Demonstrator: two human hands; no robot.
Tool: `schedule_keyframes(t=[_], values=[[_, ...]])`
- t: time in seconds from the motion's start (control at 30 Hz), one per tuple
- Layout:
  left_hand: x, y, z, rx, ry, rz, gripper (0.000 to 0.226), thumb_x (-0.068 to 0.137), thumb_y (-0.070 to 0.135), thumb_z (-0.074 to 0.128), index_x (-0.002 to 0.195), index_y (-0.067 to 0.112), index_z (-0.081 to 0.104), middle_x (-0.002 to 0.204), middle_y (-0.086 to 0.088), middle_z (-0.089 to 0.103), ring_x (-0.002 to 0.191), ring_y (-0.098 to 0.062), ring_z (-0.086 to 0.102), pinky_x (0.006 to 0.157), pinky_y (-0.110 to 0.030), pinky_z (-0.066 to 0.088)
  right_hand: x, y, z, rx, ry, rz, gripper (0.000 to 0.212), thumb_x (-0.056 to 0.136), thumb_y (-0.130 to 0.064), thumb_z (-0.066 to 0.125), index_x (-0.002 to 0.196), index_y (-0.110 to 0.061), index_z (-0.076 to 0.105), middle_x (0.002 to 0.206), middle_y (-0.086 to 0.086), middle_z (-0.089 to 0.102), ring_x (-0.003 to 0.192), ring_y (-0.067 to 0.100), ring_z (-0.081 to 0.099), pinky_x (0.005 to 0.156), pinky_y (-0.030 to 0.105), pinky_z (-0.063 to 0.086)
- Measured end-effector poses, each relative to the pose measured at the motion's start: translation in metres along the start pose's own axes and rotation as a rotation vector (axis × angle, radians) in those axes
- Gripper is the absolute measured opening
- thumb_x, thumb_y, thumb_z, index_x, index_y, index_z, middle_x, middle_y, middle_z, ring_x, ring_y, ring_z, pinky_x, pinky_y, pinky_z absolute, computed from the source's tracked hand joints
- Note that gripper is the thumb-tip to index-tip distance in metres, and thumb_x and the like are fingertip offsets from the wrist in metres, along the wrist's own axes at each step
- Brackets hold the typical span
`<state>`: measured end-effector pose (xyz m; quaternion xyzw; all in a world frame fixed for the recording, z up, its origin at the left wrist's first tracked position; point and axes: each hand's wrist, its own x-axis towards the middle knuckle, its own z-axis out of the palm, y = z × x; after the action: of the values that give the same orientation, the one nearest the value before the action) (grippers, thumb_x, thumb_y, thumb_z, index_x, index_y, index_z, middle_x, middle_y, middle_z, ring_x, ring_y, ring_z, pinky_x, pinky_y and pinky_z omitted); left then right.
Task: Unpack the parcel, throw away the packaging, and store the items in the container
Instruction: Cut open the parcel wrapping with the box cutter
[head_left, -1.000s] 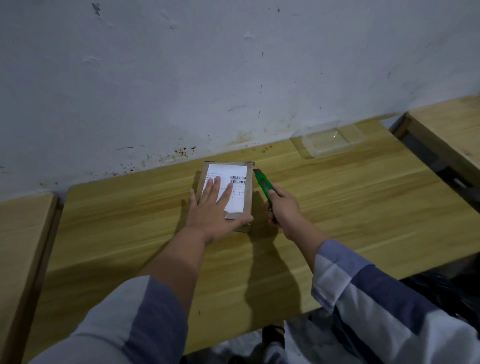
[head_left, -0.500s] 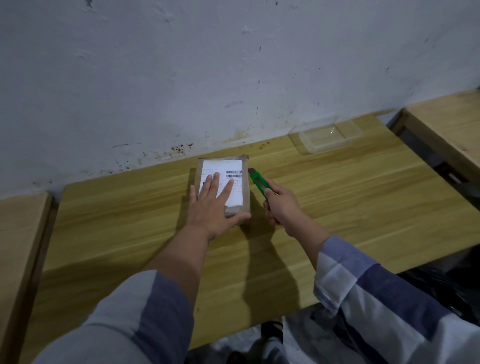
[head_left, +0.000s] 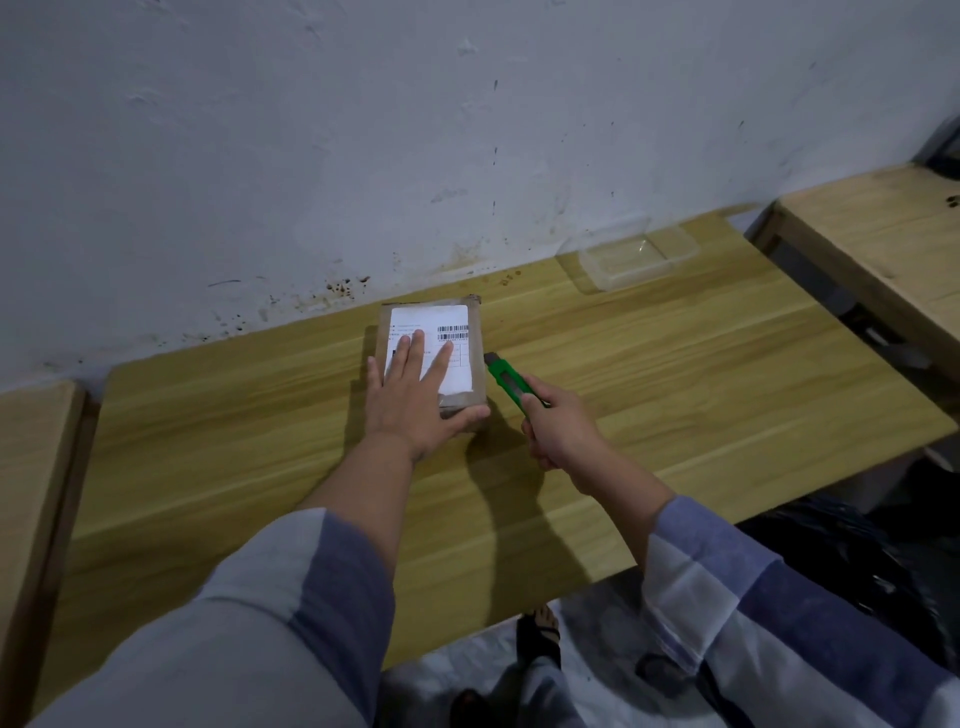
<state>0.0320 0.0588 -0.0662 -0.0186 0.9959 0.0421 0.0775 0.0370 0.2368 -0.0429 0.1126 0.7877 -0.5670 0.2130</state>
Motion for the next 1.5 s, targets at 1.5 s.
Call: schedule_keyframes(t=[1.5], values=[[-0.008, -0.05, 0.0, -0.116, 0.086, 0.194, 0.076, 0.087, 0.062, 0.042, 0.151, 0.032, 0.015, 0.161, 0.008, 0.006, 0.149, -0.014, 0.002, 0.119, -0.046, 0.006, 0.037, -0.021, -0.009, -0.362, 0.113, -0.321, 0.043, 0.097, -0.03, 0.044, 0.139, -0.036, 0.04, 0.089, -0.001, 0.053, 0.068, 0.016, 0.048, 0.063, 0.036, 0.047]])
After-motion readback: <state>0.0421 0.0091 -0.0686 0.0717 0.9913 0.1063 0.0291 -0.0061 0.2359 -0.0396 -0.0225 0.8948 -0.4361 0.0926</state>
